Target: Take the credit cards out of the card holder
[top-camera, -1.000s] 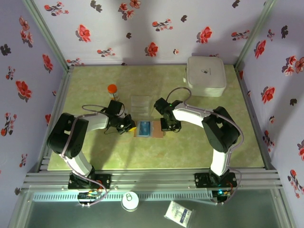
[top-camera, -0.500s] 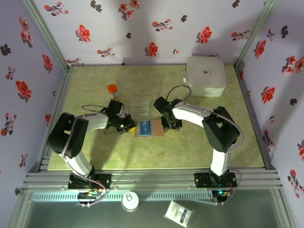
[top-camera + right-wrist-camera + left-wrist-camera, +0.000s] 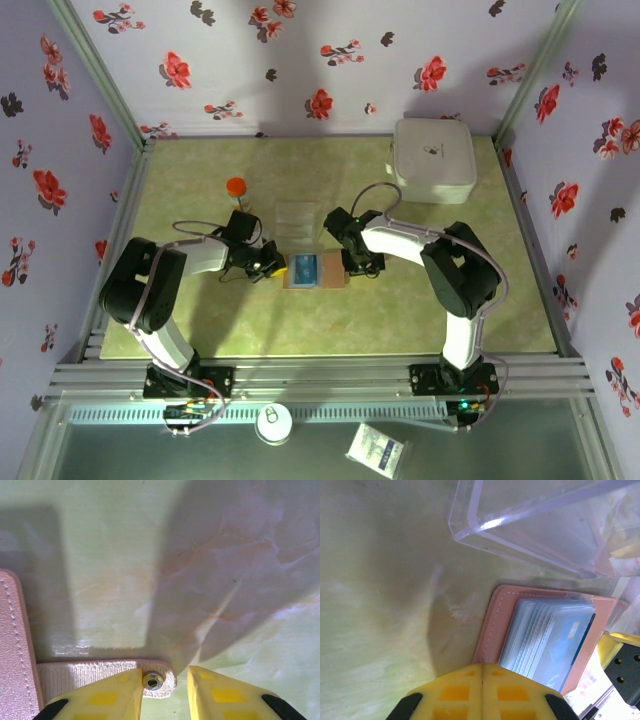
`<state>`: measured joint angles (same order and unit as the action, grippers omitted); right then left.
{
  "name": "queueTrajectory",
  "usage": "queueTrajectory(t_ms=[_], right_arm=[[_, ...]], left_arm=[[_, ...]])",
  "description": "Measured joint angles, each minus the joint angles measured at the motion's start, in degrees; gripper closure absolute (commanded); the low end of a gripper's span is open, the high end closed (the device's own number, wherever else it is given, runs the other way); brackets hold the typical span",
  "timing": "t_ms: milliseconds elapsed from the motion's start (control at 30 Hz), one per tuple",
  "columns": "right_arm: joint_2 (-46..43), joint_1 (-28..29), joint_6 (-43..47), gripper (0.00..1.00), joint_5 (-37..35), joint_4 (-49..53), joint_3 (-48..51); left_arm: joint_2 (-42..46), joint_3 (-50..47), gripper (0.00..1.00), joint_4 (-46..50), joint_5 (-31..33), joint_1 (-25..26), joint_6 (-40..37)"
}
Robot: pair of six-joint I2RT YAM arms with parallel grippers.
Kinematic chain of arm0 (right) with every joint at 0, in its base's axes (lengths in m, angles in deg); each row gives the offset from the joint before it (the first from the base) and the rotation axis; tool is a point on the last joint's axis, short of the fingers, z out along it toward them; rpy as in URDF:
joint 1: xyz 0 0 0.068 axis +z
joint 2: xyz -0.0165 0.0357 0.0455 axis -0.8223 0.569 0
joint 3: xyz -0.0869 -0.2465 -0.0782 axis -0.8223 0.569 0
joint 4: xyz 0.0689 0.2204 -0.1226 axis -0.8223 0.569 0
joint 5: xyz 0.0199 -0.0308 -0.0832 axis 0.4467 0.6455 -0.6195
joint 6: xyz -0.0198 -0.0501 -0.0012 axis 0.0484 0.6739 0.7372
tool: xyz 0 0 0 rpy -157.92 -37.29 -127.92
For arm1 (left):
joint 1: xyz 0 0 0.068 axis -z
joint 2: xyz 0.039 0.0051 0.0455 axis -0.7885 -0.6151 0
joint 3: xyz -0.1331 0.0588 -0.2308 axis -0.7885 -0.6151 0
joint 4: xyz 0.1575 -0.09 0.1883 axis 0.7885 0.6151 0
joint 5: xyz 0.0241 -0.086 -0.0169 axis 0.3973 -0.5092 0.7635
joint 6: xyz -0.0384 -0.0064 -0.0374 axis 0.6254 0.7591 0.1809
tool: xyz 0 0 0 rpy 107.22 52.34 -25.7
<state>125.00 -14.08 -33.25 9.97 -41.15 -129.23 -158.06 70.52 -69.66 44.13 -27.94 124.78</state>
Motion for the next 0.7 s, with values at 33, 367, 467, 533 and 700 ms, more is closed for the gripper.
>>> queueTrajectory(t_ms=[33,367,467,533,700], right_arm=[[0.0,0.0,0.0,0.69,0.0,-0.1,0.0],[-1.2,-0.4,0.1,0.60,0.2,1.7,-0.1],[-2.5,-0.4,0.1,0.58,0.7,3.7,-1.3],[-3.5,-0.4,0.1,0.57,1.0,4.8,-2.4],[-5.8,-0.2,0.5,0.56,1.4,7.2,-6.3]], left_arm=[[0.2,0.0,1.00,0.3,0.1,0.0,0.0],[3.1,0.6,1.00,7.7,2.2,0.0,0.0],[4.2,2.2,1.00,9.2,2.3,0.0,0.0],[4.8,3.2,1.00,9.5,2.4,0.0,0.0],[5.5,5.4,0.97,10.4,2.4,0.1,-0.4]])
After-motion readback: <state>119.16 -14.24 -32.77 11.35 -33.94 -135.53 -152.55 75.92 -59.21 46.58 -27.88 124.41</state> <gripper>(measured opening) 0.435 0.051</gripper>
